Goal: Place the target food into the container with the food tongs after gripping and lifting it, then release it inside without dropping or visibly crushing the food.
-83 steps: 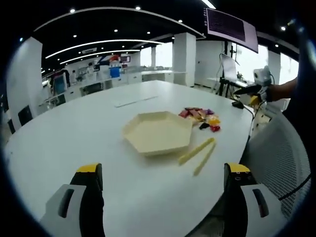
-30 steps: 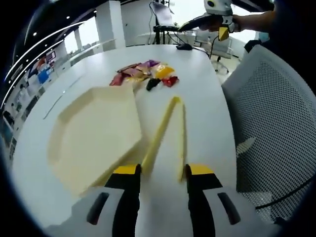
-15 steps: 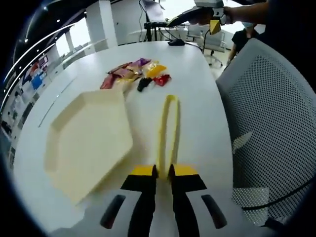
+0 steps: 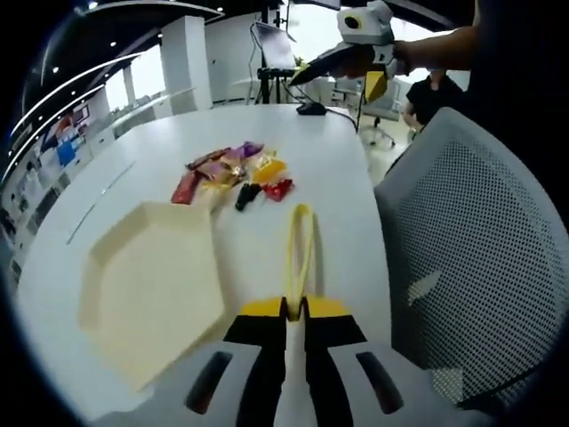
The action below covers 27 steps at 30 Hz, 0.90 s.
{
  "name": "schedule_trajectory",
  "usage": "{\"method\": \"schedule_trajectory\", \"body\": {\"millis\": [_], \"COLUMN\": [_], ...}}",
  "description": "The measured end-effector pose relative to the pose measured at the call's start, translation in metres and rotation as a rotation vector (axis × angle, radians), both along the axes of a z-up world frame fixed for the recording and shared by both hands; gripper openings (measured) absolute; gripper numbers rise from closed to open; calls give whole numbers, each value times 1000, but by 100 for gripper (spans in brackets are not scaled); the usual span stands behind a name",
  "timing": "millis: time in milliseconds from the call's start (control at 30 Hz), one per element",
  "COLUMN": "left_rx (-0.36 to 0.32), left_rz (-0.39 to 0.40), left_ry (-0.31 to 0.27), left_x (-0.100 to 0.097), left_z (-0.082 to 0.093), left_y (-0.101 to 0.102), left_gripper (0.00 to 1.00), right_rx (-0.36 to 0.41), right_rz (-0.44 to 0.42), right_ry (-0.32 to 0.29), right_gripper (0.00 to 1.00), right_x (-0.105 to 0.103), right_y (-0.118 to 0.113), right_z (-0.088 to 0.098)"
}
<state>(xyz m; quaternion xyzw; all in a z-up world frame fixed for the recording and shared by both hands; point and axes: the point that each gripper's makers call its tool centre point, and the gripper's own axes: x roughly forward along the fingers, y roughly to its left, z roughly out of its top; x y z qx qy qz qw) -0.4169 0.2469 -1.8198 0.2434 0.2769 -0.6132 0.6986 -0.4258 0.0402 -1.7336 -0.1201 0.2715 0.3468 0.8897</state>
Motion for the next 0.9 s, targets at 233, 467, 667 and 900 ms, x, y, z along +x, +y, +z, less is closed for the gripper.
{"method": "schedule_trajectory", "body": {"millis": [233, 467, 667, 900], "left_rx": [-44, -110, -226, -331], "left_rz": [7, 31, 77, 56], "left_ry": [18, 22, 14, 29], "left_x": [1, 8, 23, 30], "left_z": [19, 43, 85, 136], "left_y": [-5, -10, -11, -13], "left_gripper": [0, 0, 0, 1], "right_rx": [10, 20, 76, 108], "right_rz": [10, 19, 10, 82], "right_ry": [4, 9, -16, -53], "right_gripper": [85, 84, 82, 69], "right_x": [0, -2, 6, 20], "right_y": [4, 10, 14, 30], "right_z": [-1, -1, 19, 52]}}
